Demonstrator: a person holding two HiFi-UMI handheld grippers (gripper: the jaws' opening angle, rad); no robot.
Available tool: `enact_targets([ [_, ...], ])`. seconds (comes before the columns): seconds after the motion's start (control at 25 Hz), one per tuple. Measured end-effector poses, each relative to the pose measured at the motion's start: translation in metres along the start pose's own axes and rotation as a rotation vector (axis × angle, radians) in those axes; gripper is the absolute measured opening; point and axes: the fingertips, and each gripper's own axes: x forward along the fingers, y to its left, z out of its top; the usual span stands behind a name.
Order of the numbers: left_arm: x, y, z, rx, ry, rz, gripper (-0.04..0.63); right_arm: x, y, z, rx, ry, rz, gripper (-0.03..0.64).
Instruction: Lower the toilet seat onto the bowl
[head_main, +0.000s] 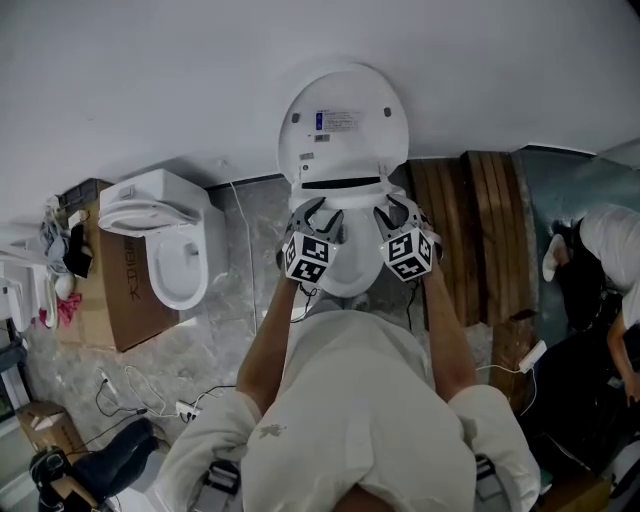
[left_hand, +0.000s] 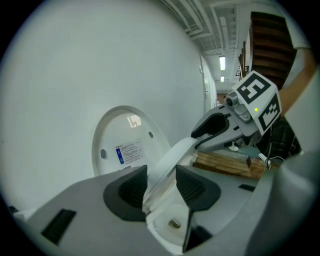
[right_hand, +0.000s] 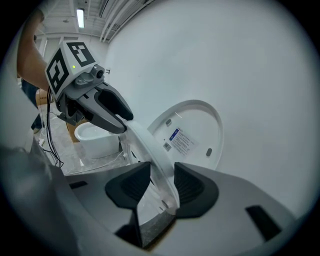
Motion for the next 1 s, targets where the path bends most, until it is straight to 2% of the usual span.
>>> enact_targets([
  [0.44,-0.016,-0.028,-0.032,-0.065,0.057,0.097,0.195,-0.017,0.029,-0.027,-0.029,-0.055,0.119,0.153],
  [0.64,-0.022,-0.034,-0.045,-0.083,0.054,0.139,0.196,-0.019,0.040,-0.033,-0.033,-0.080,0.157,0.166],
  [1.0,-0.039,-0.054,-0.062,-0.076,0.030,0.160,0.204,-0.036,0.060,-0.045,-0.014,-0.145,0.178,0.183],
])
